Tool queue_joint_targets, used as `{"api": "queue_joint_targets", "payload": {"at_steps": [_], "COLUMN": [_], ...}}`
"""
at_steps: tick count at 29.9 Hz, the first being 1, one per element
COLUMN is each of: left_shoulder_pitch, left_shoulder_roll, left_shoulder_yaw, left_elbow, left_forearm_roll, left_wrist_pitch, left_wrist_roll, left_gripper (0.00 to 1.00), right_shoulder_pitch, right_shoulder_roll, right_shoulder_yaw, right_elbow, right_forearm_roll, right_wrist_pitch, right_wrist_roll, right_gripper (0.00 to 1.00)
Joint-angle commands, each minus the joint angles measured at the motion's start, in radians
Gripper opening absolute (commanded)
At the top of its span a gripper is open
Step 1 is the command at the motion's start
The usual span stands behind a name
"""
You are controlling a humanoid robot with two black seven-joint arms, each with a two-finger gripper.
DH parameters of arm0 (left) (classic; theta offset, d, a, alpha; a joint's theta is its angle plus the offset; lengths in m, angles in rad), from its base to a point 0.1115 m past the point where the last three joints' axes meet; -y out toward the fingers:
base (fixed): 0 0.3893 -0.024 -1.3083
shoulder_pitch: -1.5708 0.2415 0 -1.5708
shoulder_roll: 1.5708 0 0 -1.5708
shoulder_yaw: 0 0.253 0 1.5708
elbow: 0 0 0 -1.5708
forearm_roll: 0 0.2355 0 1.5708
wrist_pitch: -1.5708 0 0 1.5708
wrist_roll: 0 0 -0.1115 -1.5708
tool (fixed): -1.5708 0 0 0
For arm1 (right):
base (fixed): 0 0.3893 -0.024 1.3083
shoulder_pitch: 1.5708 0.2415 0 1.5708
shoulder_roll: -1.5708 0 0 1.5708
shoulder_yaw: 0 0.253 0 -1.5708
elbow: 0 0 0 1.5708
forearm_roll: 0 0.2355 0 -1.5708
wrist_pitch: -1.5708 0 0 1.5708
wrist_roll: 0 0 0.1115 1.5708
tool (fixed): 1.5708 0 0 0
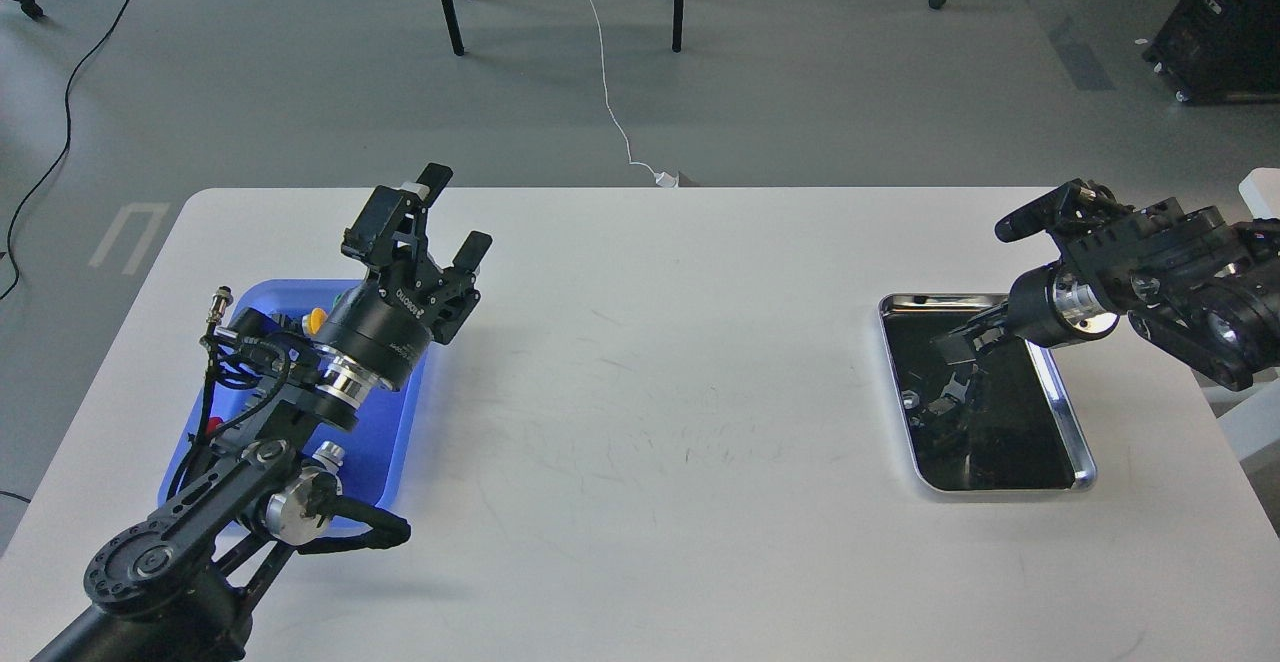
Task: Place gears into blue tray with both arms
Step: 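Grasp another small black part on the pad with the right gripper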
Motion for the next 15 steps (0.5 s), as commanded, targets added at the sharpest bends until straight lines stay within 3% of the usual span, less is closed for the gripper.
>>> {"api": "queue_joint_targets", "payload": {"at_steps": [1, 15], "left_shoulder_pitch": [0.000, 0.000], "left_shoulder_roll": [0.004, 0.009], "left_shoulder_yaw": [-0.002, 0.000], "left_elbow": [0.000, 0.000], "left_forearm_roll": [-0.001, -0.001], "left_wrist_pitch": [0.000, 0.000], "left_wrist_roll": [0.000, 0.000], "left_gripper": [0.98, 0.98], "right_shoulder_pitch": [-0.003, -0.031], "right_shoulder_roll": [0.000, 0.020], "right_shoulder_yaw": [0.002, 0.002], "right_elbow": [-0.011, -0.043], "right_forearm_roll": [0.001, 0.004], "right_wrist_pitch": [0.000, -0.018], "right_wrist_roll": [0.000, 0.000], "right_gripper": [0.73, 0.61]}}
